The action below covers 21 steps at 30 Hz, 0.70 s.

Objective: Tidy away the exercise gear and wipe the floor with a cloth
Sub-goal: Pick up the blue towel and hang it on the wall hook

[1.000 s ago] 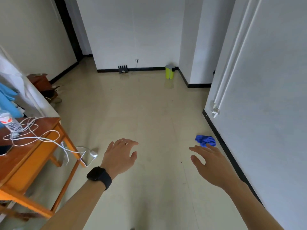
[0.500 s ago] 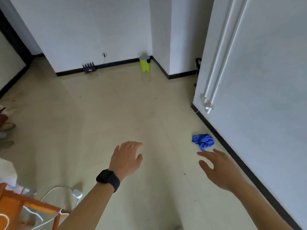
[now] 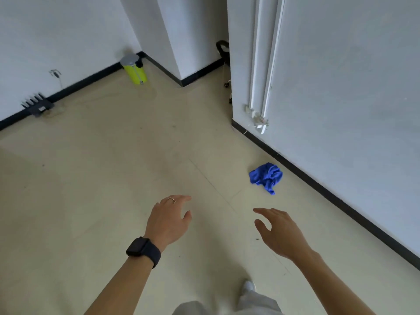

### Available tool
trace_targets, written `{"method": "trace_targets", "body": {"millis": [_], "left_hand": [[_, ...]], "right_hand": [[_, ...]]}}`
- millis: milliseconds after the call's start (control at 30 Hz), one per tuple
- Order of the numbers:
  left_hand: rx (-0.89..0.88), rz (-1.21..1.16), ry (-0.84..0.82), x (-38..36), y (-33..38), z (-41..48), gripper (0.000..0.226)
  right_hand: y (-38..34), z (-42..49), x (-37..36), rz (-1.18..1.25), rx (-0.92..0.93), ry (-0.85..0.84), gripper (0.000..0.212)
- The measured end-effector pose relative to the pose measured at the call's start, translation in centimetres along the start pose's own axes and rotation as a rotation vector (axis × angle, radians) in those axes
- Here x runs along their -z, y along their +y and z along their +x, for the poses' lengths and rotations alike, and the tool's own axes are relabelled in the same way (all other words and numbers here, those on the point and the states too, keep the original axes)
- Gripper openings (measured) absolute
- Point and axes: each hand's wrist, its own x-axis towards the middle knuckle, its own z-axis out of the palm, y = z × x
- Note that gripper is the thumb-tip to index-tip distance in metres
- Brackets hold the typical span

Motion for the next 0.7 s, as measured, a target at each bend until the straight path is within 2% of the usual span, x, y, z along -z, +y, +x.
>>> {"method": "trace_targets", "body": {"millis": [133,367,567,700], "left_hand": [[-0.072,0.053,-0.072,1.0,-3.2,9.8,0.046],[-0.390,0.182,-0.192,1.5,-5.2,29.8,0.043],[-0.624,0.297,-0.332,0.6,-2.0,43.0,0.046],[-0.718,0.366,-0.430,-2.7,1.6,50.0,0.046]], "right_hand": [[-2.2,7.6,0.1,0.018,-0.067,0.042,0.041],[-4.6,17.7,-1.8,0.086,-0.348,0.129,0.042],[-6.3,23.5,-2.8,0.242,-0.597,0.214,0.043],[-4.5,28.7,-3.6,0.346,-0.730,0.244,0.042]]}}
